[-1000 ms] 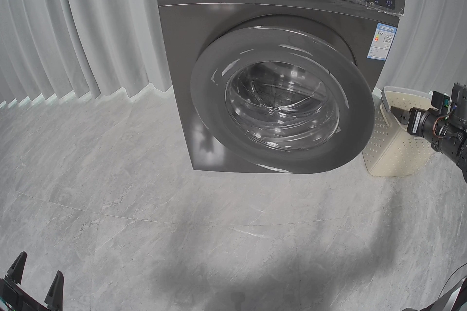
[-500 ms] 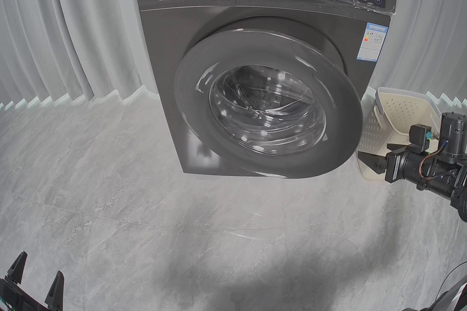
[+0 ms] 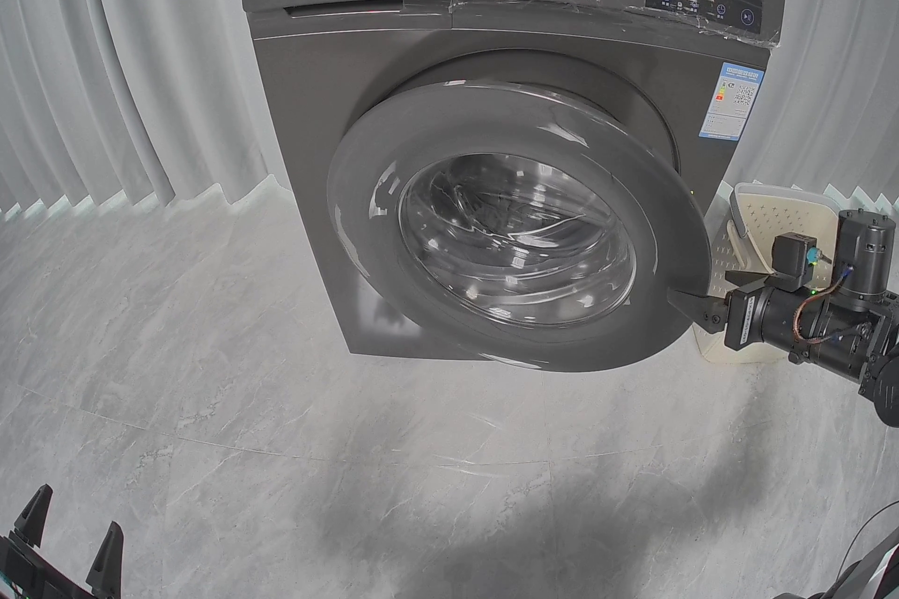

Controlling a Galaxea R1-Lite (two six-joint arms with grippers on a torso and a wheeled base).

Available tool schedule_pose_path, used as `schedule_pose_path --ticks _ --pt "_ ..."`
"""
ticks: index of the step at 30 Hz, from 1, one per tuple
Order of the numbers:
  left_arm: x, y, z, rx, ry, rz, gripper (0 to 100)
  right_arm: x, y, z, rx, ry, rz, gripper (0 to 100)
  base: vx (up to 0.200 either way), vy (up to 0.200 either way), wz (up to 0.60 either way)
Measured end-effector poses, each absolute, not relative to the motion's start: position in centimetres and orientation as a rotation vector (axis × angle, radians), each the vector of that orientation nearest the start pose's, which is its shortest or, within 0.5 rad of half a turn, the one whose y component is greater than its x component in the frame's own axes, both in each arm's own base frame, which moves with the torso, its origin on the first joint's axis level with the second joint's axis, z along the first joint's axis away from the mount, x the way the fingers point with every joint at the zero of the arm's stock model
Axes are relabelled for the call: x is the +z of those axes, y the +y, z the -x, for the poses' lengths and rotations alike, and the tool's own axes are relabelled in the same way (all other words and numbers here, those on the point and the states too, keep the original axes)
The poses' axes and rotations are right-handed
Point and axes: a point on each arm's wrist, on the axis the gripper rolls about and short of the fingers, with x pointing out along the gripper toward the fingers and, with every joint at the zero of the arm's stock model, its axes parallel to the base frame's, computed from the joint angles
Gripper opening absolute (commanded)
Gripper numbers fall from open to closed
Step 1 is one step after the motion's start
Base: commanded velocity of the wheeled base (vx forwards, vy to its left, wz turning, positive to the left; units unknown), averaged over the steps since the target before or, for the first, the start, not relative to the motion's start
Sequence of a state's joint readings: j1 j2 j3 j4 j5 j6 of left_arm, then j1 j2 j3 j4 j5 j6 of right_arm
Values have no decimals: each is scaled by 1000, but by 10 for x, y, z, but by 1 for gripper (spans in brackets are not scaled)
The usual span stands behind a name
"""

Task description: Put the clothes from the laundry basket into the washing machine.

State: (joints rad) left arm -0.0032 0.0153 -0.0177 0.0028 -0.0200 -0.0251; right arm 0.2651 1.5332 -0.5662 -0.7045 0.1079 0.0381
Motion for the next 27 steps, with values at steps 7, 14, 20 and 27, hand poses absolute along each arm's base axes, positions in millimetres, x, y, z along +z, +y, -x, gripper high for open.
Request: schedule_pose_path --ticks 7,14,20,27 --pt "80 0 23 -23 1 27 100 178 66 -252 308 248 -15 100 57 0 0" --pt "80 0 23 -24 2 24 100 189 47 -267 165 201 -20 100 0 0 0" --pt "80 0 23 -23 1 17 100 183 44 -263 162 216 -20 100 0 0 0" --pt "80 0 23 -23 1 17 100 169 66 -242 308 274 -12 100 200 0 0"
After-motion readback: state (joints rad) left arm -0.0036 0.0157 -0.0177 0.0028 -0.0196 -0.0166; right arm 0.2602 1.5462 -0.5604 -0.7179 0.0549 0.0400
